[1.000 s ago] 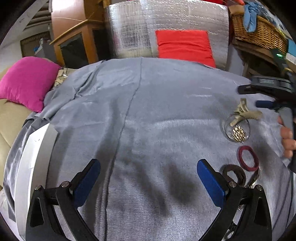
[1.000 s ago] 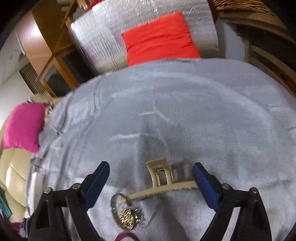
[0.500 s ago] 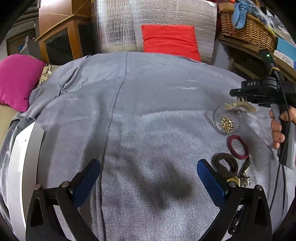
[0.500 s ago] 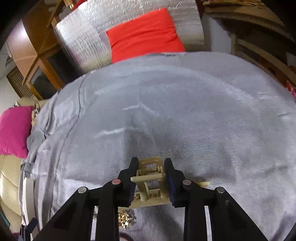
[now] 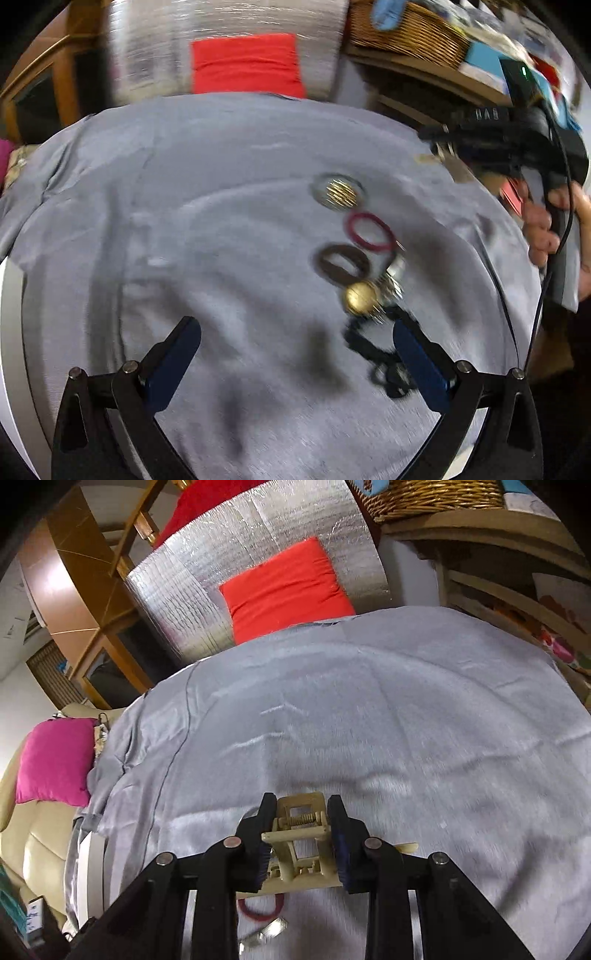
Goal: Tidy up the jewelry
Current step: 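Carry the claw clip and black hair tie over the white tray with both tools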
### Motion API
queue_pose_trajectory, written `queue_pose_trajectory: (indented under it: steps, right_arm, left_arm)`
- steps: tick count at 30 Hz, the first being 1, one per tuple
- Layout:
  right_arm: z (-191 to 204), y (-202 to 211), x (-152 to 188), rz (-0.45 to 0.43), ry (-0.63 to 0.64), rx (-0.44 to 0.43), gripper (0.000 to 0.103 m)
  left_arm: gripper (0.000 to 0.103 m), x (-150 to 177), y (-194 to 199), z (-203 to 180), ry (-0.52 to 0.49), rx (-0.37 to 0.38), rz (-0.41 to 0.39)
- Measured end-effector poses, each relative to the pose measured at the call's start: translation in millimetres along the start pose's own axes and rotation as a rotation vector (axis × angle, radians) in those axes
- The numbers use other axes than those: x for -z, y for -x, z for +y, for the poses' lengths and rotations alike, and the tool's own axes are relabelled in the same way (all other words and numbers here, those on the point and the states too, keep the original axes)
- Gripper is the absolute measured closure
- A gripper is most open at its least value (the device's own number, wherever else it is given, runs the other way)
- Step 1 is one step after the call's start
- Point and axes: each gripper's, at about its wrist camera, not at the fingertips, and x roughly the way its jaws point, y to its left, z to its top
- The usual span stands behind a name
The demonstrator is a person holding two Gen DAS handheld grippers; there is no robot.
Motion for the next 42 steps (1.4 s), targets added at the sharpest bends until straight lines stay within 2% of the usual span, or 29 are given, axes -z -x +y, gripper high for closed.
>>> queue_pose_trajectory:
  steps: [1, 3, 5, 6, 9, 12, 17, 22, 23, 26, 29, 32, 36, 42]
  right_arm:
    - [-1.6, 8.2, 4.5, -0.006, -0.01, -0.011, 0.073]
    - [-5.1, 19.3, 11.3, -0.009, -0.032, -0.035, 0.073]
    - [-6.0, 30.0, 20.1, -0.015, -0.042, -0.047, 0.073]
    - [-6.0, 35.3, 25.2, -0.014, -0.042, -0.05, 0.073]
    - [-5.4, 43.0, 34.8, -0.008, -0.043, -0.059, 0.073]
    - [-7.3, 45.4, 38.2, -0.001, -0.029, -0.062, 0.073]
    - [-16.4, 41.5, 35.8, 0.004, -0.042, -0.066, 0.073]
    - [-15.7, 33.3, 32.3, 0.019, -0.047, -0.084, 0.073]
    - [-15.4, 31.7, 32.2, 0.024, -0.048, -0.087, 0.073]
    - [-12.5, 27.7, 33.7, 0.037, -0.05, -0.093, 0.073]
    - [-10.1, 25.7, 35.1, 0.043, -0.045, -0.097, 0.073]
    - [-8.8, 25.8, 35.6, 0.047, -0.044, -0.103, 0.073]
    - [-7.9, 25.7, 35.6, 0.05, -0.042, -0.107, 0.073]
    - [-3.5, 23.9, 35.8, 0.057, -0.024, -0.113, 0.073]
  left_arm:
    - [0.002, 2.2, 0.2, -3.9, -0.02, 0.005, 0.002]
    - [0.02, 5.7, 0.8, -8.4, -0.031, 0.032, 0.013]
    - [0.033, 9.6, 1.6, -12.1, -0.037, 0.072, 0.03]
    - [0.036, 12.7, 2.2, -16.2, -0.048, 0.094, 0.039]
    - [0.036, 21.2, 6.6, -33.7, -0.118, 0.134, 0.045]
    - [0.036, 26.3, 8.0, -43.1, -0.166, 0.133, 0.045]
    - [0.036, 30.7, 1.4, -44.5, -0.123, 0.192, 0.084]
    - [0.036, 34.6, -5.3, -52.9, -0.125, 0.199, 0.099]
    - [0.037, 33.9, -6.1, -53.9, -0.122, 0.2, 0.098]
    - [0.059, 33.7, -9.0, -58.2, -0.127, 0.216, 0.1]
    - [0.062, 34.3, -12.7, -59.6, -0.133, 0.21, 0.107]
    - [0.071, 34.9, -13.5, -57.9, -0.127, 0.211, 0.111]
    - [0.078, 36.3, -15.0, -58.8, -0.131, 0.218, 0.112]
    - [0.082, 34.0, -8.5, -54.3, -0.114, 0.207, 0.084]
